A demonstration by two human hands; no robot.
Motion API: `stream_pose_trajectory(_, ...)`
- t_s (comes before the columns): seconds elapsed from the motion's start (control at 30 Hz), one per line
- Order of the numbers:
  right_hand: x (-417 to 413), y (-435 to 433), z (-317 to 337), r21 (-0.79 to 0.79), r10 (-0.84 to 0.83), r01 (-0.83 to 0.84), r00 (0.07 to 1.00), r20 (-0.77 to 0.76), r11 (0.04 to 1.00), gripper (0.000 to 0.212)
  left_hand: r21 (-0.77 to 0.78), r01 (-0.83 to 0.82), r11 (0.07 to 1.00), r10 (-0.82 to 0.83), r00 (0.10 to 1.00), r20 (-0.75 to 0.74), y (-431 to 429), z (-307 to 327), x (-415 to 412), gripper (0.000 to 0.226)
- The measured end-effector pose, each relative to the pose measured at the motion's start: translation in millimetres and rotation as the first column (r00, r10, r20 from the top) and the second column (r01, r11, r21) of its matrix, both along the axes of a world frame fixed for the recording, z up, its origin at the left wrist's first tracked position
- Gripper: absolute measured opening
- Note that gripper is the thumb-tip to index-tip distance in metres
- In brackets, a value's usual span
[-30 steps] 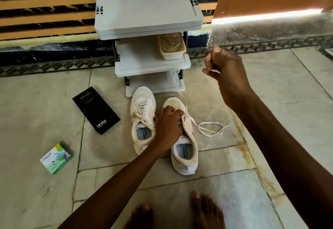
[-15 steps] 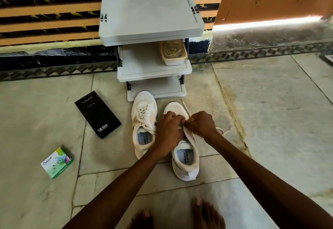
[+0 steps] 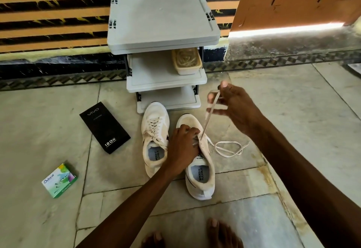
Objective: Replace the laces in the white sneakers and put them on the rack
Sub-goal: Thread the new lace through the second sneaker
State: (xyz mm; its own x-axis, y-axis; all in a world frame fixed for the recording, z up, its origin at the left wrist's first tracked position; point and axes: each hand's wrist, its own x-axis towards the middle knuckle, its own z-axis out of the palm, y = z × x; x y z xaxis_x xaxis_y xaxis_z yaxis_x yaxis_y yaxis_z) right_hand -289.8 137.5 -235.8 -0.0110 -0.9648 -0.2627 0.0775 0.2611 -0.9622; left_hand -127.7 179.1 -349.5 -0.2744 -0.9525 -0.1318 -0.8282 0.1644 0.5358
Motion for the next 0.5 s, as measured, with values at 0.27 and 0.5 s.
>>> stream_pose_trajectory(0.27, 2, 35, -43, 0.421, 0.003, 0.013, 0.999, -0.037, 0.907, 0.034, -0.011, -0.004, 1.000, 0.004, 1.000, 0.008, 0, -1, 0, 0.045)
stream_pose_trajectory(0.5, -1, 36, 43, 0.288, 0.095, -0.119, 0.991, 0.097, 0.950, 0.021, -0.049, 0.011, 0.999, -0.009, 0.999, 0.043, 1, -6, -3, 0.046)
